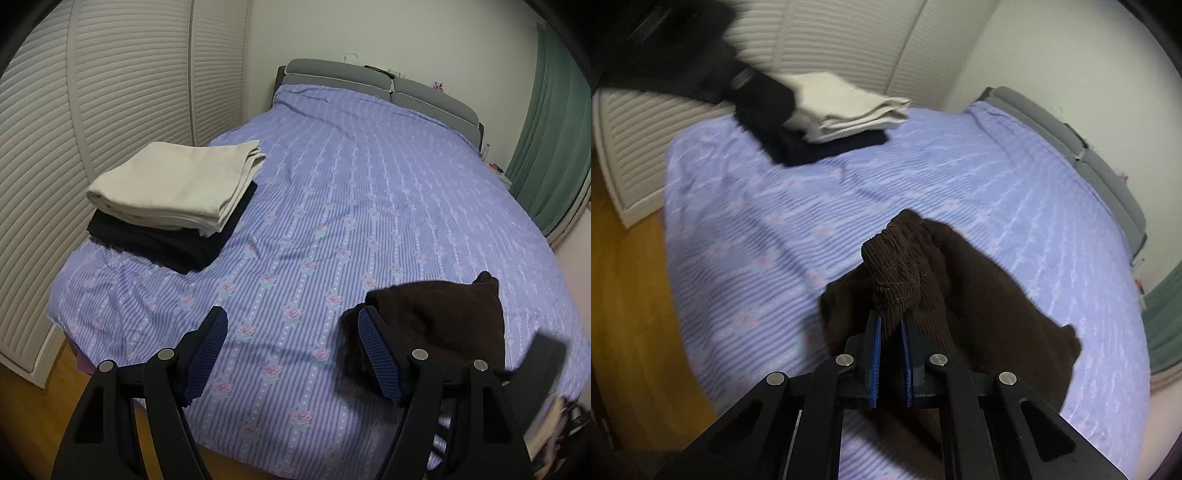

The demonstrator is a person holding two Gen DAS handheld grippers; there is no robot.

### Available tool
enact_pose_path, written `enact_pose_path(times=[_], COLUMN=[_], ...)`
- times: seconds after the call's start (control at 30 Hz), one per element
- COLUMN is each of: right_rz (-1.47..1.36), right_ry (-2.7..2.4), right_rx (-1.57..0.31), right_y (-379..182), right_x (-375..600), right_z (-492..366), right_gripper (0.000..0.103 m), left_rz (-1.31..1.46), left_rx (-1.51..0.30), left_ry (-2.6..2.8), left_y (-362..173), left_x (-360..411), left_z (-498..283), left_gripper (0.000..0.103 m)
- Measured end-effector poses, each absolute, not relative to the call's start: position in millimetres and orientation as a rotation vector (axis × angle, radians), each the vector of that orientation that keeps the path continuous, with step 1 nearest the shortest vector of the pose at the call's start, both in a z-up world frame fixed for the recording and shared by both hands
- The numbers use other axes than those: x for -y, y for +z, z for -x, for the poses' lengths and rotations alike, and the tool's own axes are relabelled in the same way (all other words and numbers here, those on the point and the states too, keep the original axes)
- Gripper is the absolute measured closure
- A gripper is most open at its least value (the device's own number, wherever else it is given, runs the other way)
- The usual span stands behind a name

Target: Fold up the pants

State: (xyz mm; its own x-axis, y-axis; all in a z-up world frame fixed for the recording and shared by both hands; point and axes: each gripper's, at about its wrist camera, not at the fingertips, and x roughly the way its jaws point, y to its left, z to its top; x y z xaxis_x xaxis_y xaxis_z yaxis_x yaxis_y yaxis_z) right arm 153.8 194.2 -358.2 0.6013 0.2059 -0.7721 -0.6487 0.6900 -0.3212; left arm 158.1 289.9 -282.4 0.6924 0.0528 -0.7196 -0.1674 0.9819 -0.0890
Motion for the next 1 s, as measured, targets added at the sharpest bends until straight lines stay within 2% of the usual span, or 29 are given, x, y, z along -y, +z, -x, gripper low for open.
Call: enact_pose_path(times=[0.3,0.47,0.53,0.57,0.6,0.77,1.0], right_rz=[0.671,0.672,0.649,0.635,0.621,0.625,0.76], right_ry=[0.567,0.595,0.595,0.594,0.591,0.648,0.962], right_rx=[-0.856,-0.831,-0.829,-0.819,-0.801,-0.771,-0.825], right_y=[-407.8,-385.6,-364.2,-353.1,-339.1,-285.0,-286.4], right_x=[-209.8,-197.2,-183.0,-176.2,-165.7,-96.3,-26.0], right_z=[-164.3,-158.2,-160.9,-163.6,-166.4,-206.2,-299.9], right_gripper=[0.09,0.084,0.063,0.049,0.042,0.041,0.042], left_rz=[0.132,0.154,0.172,0.176,0.176,0.217,0.325], left_rx=[-0.797,-0.798,-0.801,-0.799,-0.794,-0.779,-0.783], left_ry=[0.104,0.09,0.071,0.057,0.048,0.031,0.106], left_y=[-284.2,-274.4,-267.3,-262.1,-258.2,-249.7,-277.3], left_x=[-287.3,-288.2,-284.6,-279.1,-273.1,-228.3,-121.3], left_z=[-162.9,-168.2,-171.9,-173.7,-175.0,-183.1,-183.8], left_gripper=[0.03,0.03,0.03,0.03,0.03,0.03,0.03])
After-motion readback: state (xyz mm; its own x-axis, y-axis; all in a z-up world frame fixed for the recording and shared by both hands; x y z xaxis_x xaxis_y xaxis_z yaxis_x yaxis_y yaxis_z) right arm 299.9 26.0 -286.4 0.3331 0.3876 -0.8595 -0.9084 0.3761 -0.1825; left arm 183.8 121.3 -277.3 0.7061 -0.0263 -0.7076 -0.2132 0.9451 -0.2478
